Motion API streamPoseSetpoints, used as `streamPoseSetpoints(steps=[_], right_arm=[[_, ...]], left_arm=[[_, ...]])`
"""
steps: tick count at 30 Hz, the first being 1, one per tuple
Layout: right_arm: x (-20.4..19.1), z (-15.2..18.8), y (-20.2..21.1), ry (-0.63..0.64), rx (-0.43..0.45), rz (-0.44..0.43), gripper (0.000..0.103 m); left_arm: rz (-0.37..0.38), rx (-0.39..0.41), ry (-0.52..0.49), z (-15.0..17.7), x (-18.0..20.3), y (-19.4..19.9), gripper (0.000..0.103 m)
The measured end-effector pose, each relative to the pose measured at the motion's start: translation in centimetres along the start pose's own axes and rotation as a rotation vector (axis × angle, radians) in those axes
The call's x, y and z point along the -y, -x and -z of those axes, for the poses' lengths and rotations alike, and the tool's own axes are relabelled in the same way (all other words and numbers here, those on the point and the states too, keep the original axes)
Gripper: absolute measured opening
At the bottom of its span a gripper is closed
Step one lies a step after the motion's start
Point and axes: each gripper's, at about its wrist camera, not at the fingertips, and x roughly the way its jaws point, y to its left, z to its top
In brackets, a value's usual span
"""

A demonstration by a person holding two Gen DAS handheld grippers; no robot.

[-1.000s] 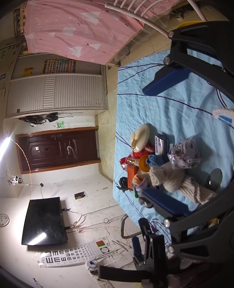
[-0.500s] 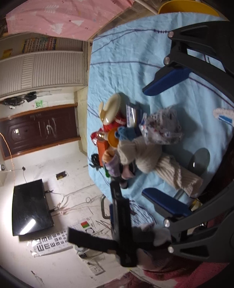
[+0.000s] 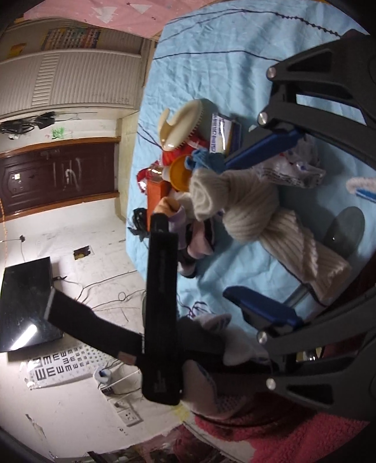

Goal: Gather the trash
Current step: 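Grasp the multicoloured sock bundle with the left tool while the right tool grasps the beige knitted sock, then carry both items to the yellow bin and open both tools to drop them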

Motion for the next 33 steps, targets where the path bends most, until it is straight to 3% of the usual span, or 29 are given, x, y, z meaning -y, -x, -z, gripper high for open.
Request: streamPoseSetpoints(steps=[3,5,6,8,16,25,31,33], right_arm=[[0.3,-0.1,-1.4,-0.008,-0.034,0.027,0.078],[0.6,-0.4,-2.0,-0.013,-0.046,0.037,0.066],[0.9,-0.6,-2.2,-0.019,-0.046,0.041,0.059],[1.3,-1.0,-2.4,-0.039,-0.042,0.026,0.055],[1.6,-1.4,-0.5,-0.08,0.018,-0.052,0.052],[2.8,-2.2,3.5,-0.127,0.164,-0.042,0.052],[4.9,-1.8,4.4,-0.168,0.193,-0.02,0.052],[6.0,-1.8,4.7,-0.19,0.201,-0.008,0.052]], left_arm=[[0.004,-0.041,0.003,-0.3,0.1,-1.9,0.049],[-0.013,-0.03,0.028,-0.3,-0.3,-2.1,0.03],[-0.008,-0.022,0.043,-0.3,-0.6,-2.0,0.027],[0.007,-0.007,0.065,-0.5,-1.2,-1.3,0.013],[0.039,0.042,0.088,-0.6,-1.9,2.0,0.013],[0.034,0.128,0.062,-1.4,-0.9,5.6,0.013],[0.005,0.046,0.031,-1.8,-0.6,3.5,0.013],[0.0,0.011,0.02,-1.7,-0.7,2.4,0.022]])
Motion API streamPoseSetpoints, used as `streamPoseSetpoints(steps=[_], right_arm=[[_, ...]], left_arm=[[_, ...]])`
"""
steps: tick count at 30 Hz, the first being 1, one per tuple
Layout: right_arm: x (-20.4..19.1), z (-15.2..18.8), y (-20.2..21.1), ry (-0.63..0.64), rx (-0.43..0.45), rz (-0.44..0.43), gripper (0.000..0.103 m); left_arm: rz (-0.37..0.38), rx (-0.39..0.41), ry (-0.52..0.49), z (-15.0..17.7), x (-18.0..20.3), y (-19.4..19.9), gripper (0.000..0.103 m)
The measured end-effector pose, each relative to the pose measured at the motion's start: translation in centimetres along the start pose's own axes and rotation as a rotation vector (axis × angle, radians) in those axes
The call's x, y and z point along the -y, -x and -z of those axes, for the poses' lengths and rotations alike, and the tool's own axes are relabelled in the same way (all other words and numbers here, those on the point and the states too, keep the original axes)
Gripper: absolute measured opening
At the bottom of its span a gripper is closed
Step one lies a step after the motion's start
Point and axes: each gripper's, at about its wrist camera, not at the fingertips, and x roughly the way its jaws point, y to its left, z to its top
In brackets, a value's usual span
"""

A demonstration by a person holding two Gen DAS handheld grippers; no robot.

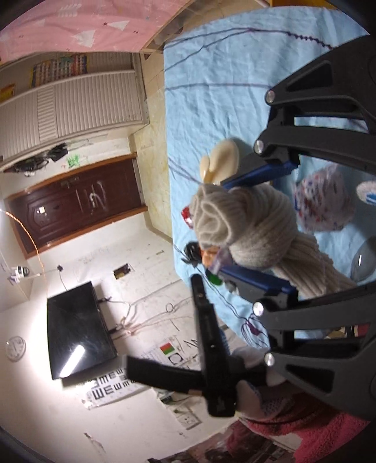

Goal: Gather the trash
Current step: 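Carry both items to the yellow bin and open both tools to drop them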

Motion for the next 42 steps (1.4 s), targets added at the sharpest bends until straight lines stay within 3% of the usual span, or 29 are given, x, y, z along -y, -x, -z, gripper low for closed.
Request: streamPoseSetpoints(steps=[2,6,7,11,14,23,29,35,42], right_arm=[[0.8,0.0,0.2,-0.016,0.005,0.009,0.052],[2.0,-0.3,1.0,-0.038,0.022,0.022,0.052],[2.3,-0.3,1.2,-0.043,0.027,0.024,0.052],[3.4,-0.4,1.9,-0.067,0.041,0.032,0.052],[4.3,-0.3,2.4,-0.088,0.055,0.042,0.052],[7.9,-0.6,5.2,-0.169,0.134,0.079,0.052],[11.4,-0.7,8.9,-0.216,0.224,0.162,0.052],[15.5,-0.6,13.6,-0.247,0.321,0.337,0.053],[18.8,0.3,16.7,-0.238,0.371,0.548,0.053]], left_arm=[[-0.033,-0.011,-0.012,0.2,0.0,-0.8,0.058],[-0.055,-0.051,-0.013,0.4,0.0,-2.4,0.06],[-0.058,-0.066,-0.01,0.5,0.0,-2.8,0.06],[-0.071,-0.095,-0.008,0.7,0.3,-3.8,0.021],[-0.096,-0.079,-0.015,0.7,0.7,-3.4,0.011],[-0.088,0.043,-0.051,-0.6,3.8,1.5,0.01],[-0.001,0.093,-0.118,-1.7,9.0,3.6,0.01],[0.134,0.122,-0.21,-2.3,16.5,4.3,0.01],[0.296,0.103,-0.286,-2.1,24.9,3.2,0.01]])
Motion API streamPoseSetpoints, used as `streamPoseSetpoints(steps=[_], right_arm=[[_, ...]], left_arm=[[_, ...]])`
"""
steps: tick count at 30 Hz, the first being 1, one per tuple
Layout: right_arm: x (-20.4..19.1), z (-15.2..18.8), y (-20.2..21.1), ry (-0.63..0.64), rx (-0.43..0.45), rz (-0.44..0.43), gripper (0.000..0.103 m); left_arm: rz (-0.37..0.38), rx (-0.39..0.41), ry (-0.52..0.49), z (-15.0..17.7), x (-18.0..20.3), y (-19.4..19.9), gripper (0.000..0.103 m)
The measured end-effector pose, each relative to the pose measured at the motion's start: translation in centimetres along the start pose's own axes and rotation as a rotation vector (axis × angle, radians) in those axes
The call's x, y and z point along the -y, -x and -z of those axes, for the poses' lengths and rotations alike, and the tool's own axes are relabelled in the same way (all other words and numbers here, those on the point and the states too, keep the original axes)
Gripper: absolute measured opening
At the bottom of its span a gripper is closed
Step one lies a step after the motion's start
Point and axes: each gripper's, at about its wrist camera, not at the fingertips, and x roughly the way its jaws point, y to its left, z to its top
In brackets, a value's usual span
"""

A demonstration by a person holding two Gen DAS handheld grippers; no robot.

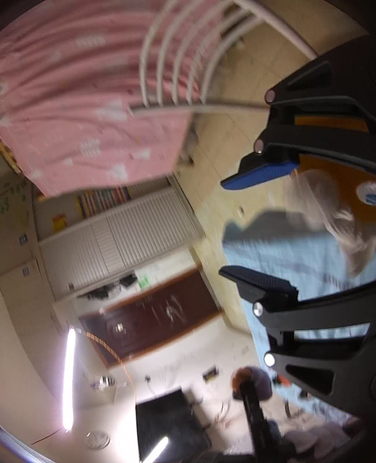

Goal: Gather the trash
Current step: 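Carry both items to the yellow bin and open both tools to drop them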

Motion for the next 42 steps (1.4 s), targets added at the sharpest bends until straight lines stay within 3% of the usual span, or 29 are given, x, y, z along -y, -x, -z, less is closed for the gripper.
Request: streamPoseSetpoints(steps=[7,12,15,18,20,23,30,42], right_arm=[[4.6,-0.2,-1.2,-0.099,-0.029,0.029,0.053],[6.6,-0.9,-0.9,-0.16,-0.011,0.033,0.053],[7.8,-1.1,-0.4,-0.204,0.005,0.038,0.059],[8.3,-1.2,-0.1,-0.221,0.013,0.041,0.063],[8.4,-1.2,-0.2,-0.224,0.013,0.037,0.064],[8.0,-1.3,-0.3,-0.223,0.008,0.027,0.066],[6.7,-1.0,-0.3,-0.207,-0.002,-0.018,0.071],[0.3,0.0,-0.2,-0.096,-0.037,-0.136,0.083]], left_arm=[[0.14,-0.076,-0.065,0.1,6.9,-4.6,0.01],[0.192,-0.158,-0.109,1.0,10.7,-8.2,0.01],[0.218,-0.207,-0.123,1.8,12.2,-10.0,0.011],[0.233,-0.246,-0.133,2.3,13.3,-11.5,0.022],[0.23,-0.256,-0.135,2.6,13.8,-12.0,0.04],[0.231,-0.257,-0.133,3.0,13.7,-11.8,0.05],[0.215,-0.232,-0.115,3.5,12.4,-9.7,0.052],[0.105,-0.11,0.004,3.7,5.2,-2.6,0.06]])
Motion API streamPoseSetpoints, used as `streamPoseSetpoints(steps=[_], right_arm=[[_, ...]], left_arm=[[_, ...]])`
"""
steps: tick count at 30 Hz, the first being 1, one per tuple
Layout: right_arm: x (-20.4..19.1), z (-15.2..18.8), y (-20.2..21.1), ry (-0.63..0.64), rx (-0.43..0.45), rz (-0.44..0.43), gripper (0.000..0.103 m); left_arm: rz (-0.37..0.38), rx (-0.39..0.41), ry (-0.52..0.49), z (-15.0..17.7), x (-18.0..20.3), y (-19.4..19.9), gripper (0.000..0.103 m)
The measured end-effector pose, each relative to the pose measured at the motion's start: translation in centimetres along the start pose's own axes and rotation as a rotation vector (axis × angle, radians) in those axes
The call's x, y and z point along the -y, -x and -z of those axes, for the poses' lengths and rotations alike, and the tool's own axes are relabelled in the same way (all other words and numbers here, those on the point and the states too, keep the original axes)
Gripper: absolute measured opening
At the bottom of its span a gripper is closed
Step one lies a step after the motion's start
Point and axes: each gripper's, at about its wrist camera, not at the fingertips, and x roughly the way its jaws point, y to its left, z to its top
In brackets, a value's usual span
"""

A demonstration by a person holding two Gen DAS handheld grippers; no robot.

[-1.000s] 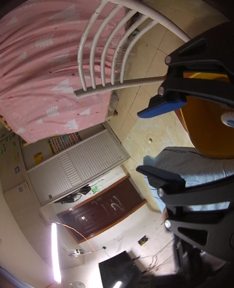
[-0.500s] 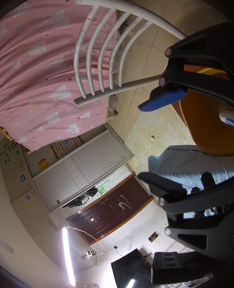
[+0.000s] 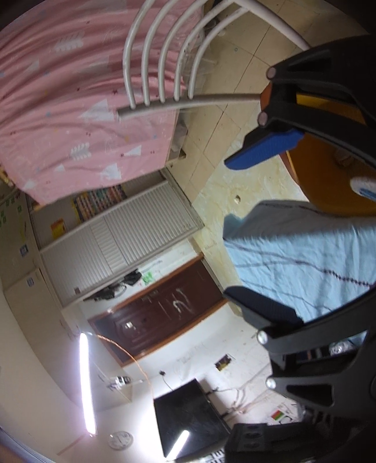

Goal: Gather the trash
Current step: 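Carry both items to the yellow bin and open both tools to drop them, then move both open tools back over the bed clutter, then grasp the white printed plastic bag with the right tool while the left tool grasps the black-and-pink socks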

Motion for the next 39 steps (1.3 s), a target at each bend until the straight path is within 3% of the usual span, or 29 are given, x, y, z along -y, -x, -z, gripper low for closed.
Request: streamPoseSetpoints(steps=[10,17,24,30,39], right_arm=[[-7.5,3.8,-1.8,0.105,-0.111,-0.151,0.087],[-13.8,9.0,-4.2,0.199,-0.272,-0.23,0.089],[-17.3,12.7,-5.6,0.281,-0.408,-0.258,0.093],[-20.2,15.4,-6.3,0.381,-0.49,-0.259,0.094],[-22.5,17.3,-7.1,0.486,-0.525,-0.18,0.093]], left_arm=[[-0.151,0.093,0.142,2.6,-8.8,6.8,0.069],[-0.237,0.117,0.265,4.6,-15.3,9.7,0.074],[-0.397,0.117,0.303,6.7,-19.6,10.8,0.079],[-0.421,0.077,0.349,8.9,-23.3,10.8,0.081],[-0.392,0.022,0.361,11.2,-26.1,9.2,0.082]])
